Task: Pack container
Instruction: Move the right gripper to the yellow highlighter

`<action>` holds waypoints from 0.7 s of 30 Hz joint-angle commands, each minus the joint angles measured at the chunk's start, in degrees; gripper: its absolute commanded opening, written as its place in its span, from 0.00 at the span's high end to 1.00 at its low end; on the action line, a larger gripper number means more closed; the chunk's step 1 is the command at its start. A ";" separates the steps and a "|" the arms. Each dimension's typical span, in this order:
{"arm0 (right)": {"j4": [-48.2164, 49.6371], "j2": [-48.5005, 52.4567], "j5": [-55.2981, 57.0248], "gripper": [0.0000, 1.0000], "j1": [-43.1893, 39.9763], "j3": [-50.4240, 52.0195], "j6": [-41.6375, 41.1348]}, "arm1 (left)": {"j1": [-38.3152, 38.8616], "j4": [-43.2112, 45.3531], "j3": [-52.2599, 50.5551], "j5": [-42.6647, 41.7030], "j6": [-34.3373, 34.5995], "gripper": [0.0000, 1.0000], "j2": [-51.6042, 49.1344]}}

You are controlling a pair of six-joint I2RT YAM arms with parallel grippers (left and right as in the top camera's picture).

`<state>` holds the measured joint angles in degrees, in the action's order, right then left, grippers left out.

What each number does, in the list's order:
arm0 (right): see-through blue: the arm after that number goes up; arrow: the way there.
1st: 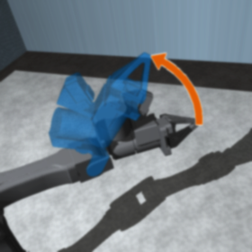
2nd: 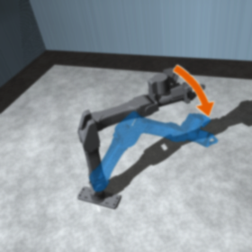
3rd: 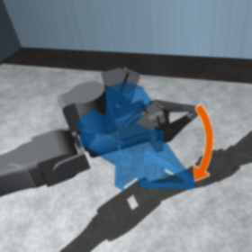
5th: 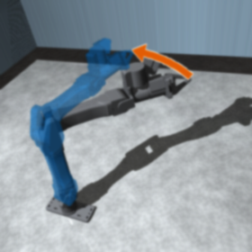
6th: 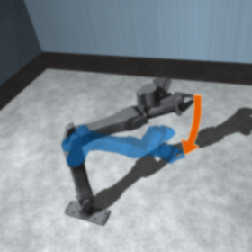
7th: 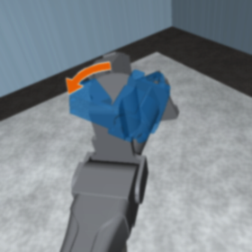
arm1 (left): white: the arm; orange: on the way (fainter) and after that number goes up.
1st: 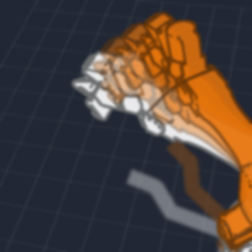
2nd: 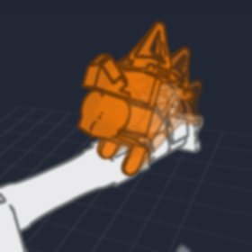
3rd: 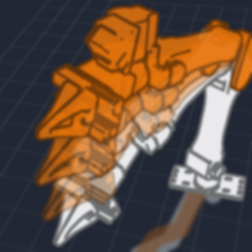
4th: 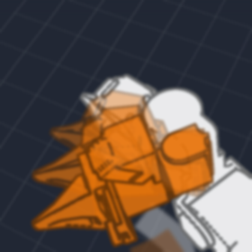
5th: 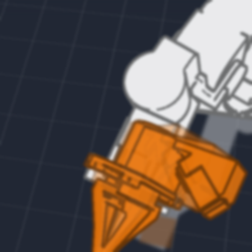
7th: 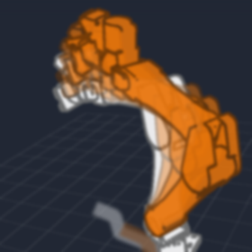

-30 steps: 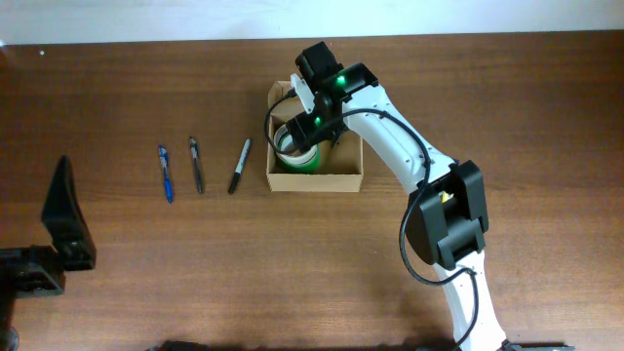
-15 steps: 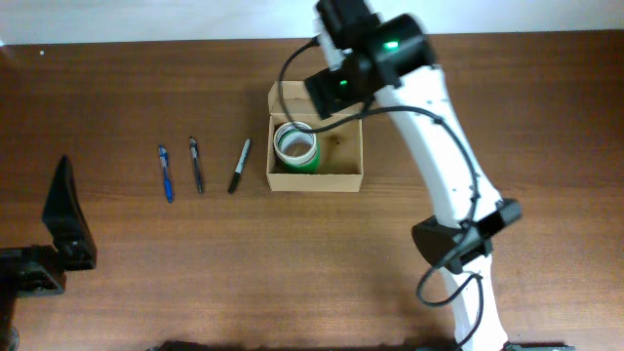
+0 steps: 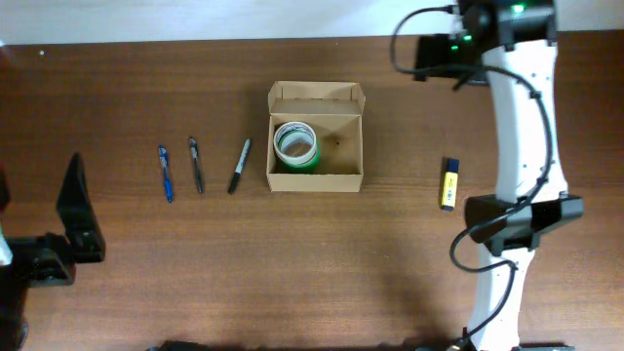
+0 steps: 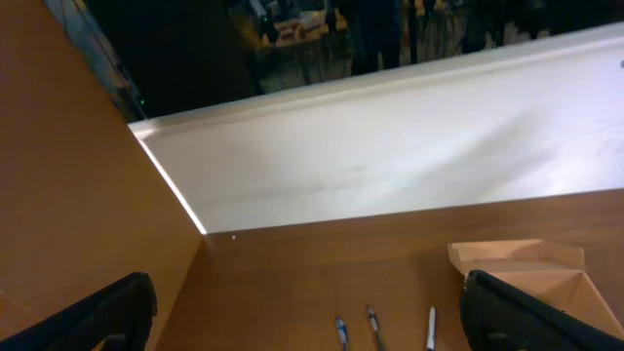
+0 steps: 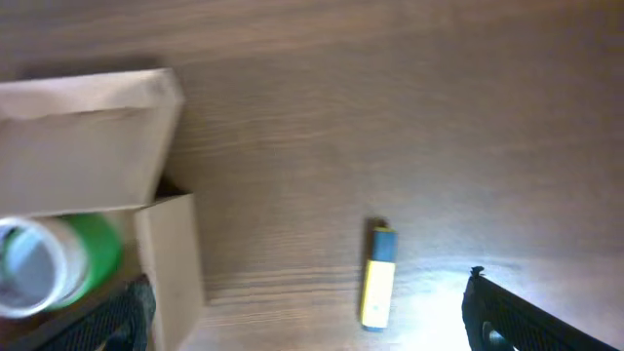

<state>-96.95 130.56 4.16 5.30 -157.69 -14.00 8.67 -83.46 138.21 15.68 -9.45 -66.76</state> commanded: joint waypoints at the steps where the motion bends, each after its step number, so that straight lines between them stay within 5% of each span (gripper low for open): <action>1: -0.39 0.31 -3.61 0.01 -4.37 5.68 0.07 | 0.17 -0.11 -1.09 -0.24 -0.52 0.01 -0.42; 11: -0.42 0.28 -6.05 0.00 -5.64 30.05 3.54 | 0.17 -0.11 -2.43 -0.22 -0.52 0.01 -0.52; 21: -0.44 -0.57 -12.96 0.01 -5.70 42.32 3.45 | 0.17 -0.15 -2.43 -0.24 -0.52 0.01 -0.68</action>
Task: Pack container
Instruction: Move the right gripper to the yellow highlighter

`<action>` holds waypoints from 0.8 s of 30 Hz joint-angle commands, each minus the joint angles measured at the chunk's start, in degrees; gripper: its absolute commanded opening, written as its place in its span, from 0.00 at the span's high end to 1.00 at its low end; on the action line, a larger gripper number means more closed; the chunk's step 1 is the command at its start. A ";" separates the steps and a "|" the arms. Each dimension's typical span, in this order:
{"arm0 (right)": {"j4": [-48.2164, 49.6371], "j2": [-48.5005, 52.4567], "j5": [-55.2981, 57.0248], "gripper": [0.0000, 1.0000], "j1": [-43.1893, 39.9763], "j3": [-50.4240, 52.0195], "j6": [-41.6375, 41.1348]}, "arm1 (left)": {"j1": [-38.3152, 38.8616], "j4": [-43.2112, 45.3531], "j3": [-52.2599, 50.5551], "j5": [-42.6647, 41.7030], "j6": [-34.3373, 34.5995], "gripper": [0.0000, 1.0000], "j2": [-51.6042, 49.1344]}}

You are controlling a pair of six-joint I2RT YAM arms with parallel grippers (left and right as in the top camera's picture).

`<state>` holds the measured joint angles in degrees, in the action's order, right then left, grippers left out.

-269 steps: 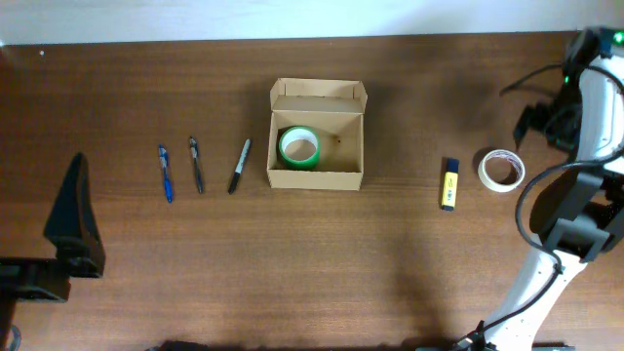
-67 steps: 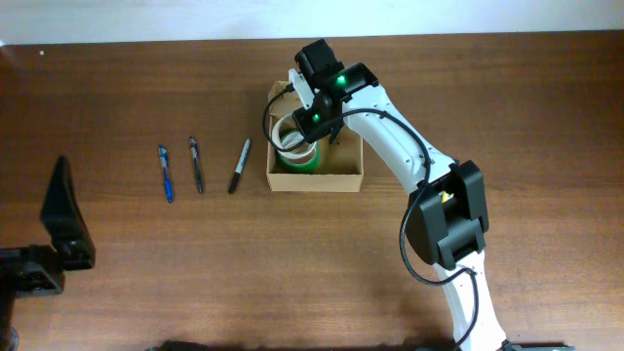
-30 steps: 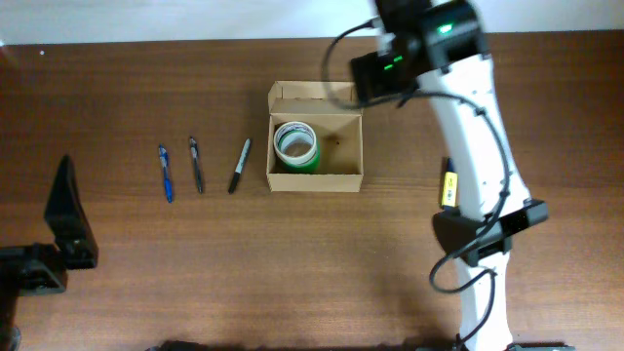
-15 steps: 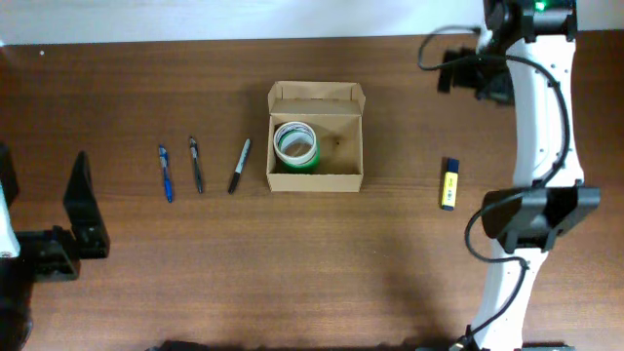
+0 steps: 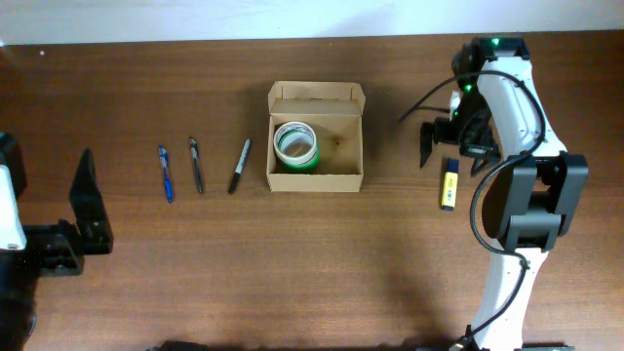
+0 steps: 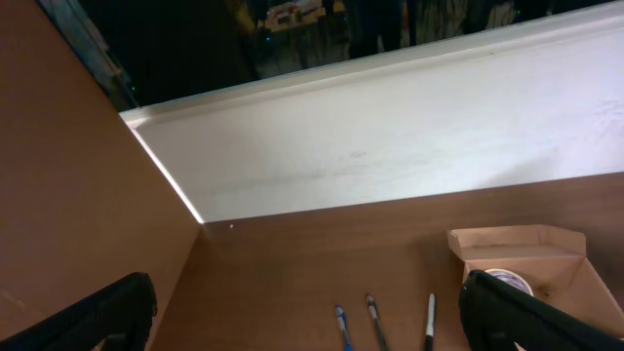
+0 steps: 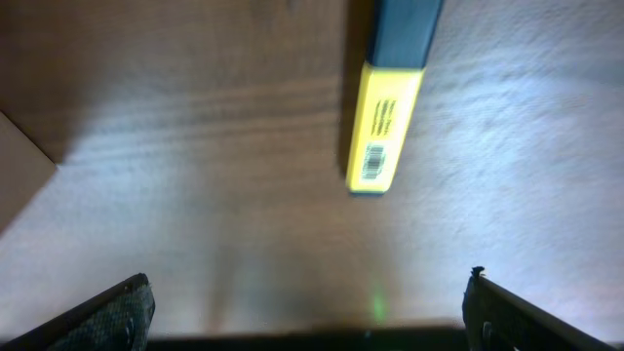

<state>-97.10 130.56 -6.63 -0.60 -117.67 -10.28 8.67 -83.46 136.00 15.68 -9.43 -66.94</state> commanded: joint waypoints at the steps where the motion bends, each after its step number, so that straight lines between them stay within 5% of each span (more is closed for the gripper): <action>1: -0.26 -1.07 -2.16 0.01 0.20 3.56 -0.26 | 0.17 -0.15 -0.22 -0.24 -0.55 0.01 -0.50; 15: -0.28 -13.70 4.00 0.01 0.09 23.74 2.78 | 0.17 -0.15 -0.22 -0.24 -0.55 0.01 -0.90; 24: 3.52 -19.91 6.73 0.00 0.28 25.64 1.14 | 0.17 -0.22 -0.22 -0.24 -0.55 0.01 -0.98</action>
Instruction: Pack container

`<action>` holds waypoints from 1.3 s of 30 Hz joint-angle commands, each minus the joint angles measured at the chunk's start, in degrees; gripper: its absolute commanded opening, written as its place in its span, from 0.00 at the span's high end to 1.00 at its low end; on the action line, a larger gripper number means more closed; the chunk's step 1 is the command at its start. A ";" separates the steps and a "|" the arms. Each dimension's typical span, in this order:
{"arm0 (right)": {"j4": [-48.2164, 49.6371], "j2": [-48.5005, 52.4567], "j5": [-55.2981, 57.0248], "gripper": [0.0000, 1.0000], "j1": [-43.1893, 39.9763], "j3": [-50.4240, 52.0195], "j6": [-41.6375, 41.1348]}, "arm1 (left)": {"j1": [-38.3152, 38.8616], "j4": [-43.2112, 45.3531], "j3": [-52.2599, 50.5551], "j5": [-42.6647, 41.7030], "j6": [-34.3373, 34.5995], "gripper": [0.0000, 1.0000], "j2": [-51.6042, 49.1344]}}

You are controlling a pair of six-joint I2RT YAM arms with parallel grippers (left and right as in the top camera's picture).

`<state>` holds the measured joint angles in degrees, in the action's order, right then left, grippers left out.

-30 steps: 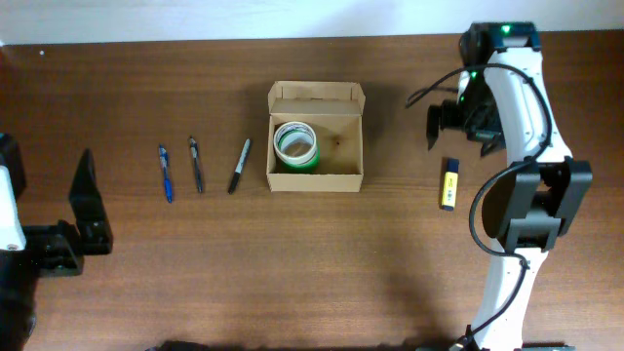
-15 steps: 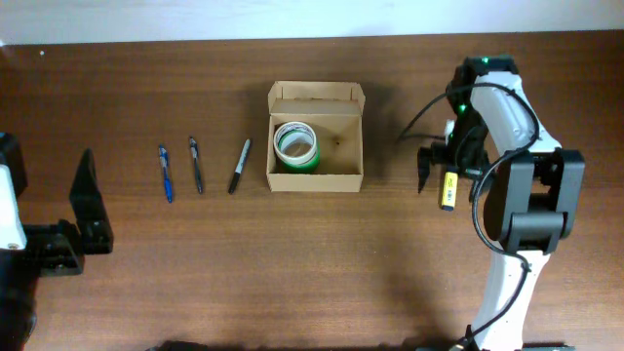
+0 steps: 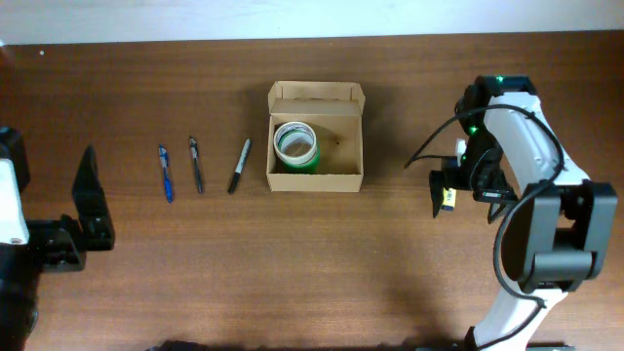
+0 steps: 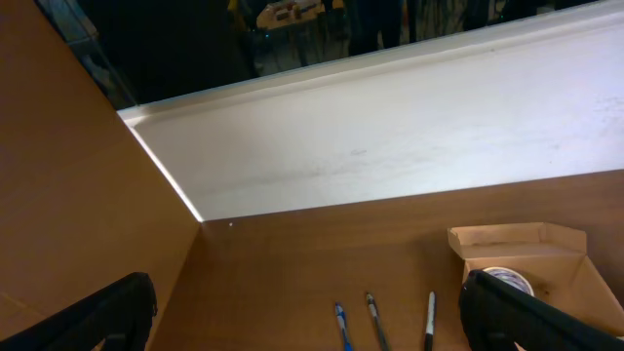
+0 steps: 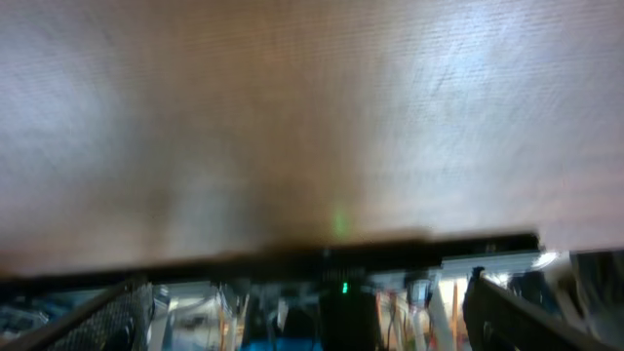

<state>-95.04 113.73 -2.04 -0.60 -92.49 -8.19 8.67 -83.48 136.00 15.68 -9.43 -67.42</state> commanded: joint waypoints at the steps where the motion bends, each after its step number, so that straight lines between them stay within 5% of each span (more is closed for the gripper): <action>1: 2.95 -3.98 2.19 0.00 0.33 0.46 -1.09 | 0.17 -0.20 -0.22 -0.24 -0.55 0.01 -0.50; 9: 12.17 -10.97 8.57 0.00 3.78 1.66 -1.07 | 0.17 -0.87 -0.22 -0.24 -0.55 0.01 -0.50; 20: 33.79 -16.52 9.64 0.05 6.21 21.49 -1.09 | 0.17 -0.92 -0.22 -0.24 -0.57 0.01 -0.50; 27: 39.28 -16.52 9.25 0.05 6.19 25.83 -1.18 | 0.17 -0.83 -0.22 -0.24 -0.55 0.01 -0.50; 39: 47.47 -16.52 10.05 0.05 6.16 25.86 -12.90 | 0.17 -1.01 -0.22 -0.26 -0.55 0.01 -0.50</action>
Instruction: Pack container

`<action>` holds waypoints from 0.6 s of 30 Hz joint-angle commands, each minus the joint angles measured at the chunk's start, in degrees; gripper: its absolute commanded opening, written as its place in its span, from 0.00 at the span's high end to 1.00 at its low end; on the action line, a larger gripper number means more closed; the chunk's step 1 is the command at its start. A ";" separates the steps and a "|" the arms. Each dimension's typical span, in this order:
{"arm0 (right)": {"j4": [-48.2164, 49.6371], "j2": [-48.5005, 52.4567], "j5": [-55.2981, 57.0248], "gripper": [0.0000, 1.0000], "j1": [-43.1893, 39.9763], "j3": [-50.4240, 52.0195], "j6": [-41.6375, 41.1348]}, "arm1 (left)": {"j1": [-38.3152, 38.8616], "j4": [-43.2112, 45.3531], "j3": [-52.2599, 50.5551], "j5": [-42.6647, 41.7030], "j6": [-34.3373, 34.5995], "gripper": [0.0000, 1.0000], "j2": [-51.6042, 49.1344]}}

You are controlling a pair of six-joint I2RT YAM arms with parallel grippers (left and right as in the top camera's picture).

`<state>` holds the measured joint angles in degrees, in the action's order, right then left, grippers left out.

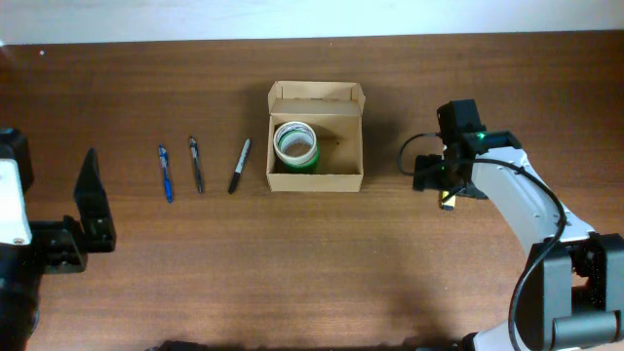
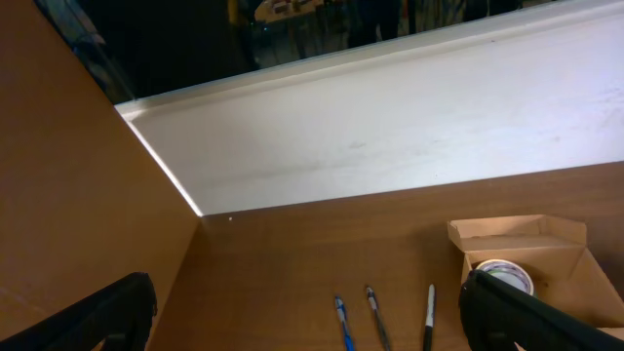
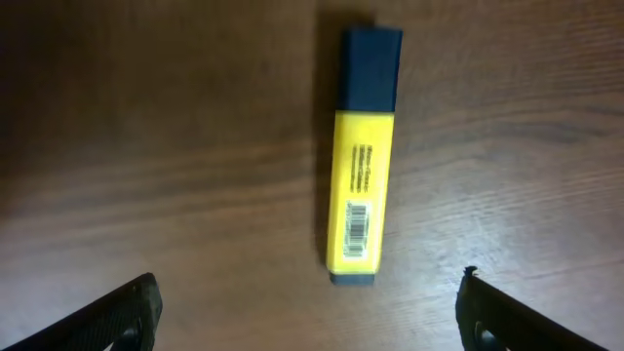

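Observation:
An open cardboard box (image 1: 315, 136) stands mid-table with a green tape roll (image 1: 295, 144) inside it. To its left lie a blue pen (image 1: 165, 173), a black pen (image 1: 196, 164) and a black marker (image 1: 239, 165). On the table right of the box is a yellow highlighter with a dark blue cap (image 3: 363, 210). My right gripper (image 3: 310, 322) hangs open just above it, one finger on each side, and hides most of it in the overhead view. At the far left, my left gripper (image 2: 307, 327) is open and empty, away from everything.
A white wall (image 2: 390, 146) runs along the table's far edge. The box's flaps (image 1: 316, 94) stand up at its back. The right arm (image 1: 522, 200) stretches from the front right corner toward the highlighter.
The right wrist camera showed a blurred table edge and now looks straight down on the highlighter. The right arm has swung lower over the table. The left arm has hardly moved.
At first my right gripper was at the back right, with the highlighter lying uncovered. Then it was close over the highlighter's cap end. After that it stood over the highlighter with the camera turned away, and now it is open astride the highlighter.

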<state>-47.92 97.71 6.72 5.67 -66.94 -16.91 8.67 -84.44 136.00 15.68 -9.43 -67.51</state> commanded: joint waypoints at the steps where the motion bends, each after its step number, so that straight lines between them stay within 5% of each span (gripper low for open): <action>1: 0.28 -0.50 1.27 0.05 -0.13 0.31 -3.69 | 0.17 -0.09 -0.22 -0.24 -0.55 0.01 -0.42; 18: -0.61 -0.50 -6.54 0.07 -10.69 3.89 10.78 | 0.17 0.04 -0.22 -0.26 -0.55 0.01 -0.42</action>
<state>-48.36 97.71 2.52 -4.60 -63.46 -9.43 8.67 -84.44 136.00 15.68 -9.45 -67.51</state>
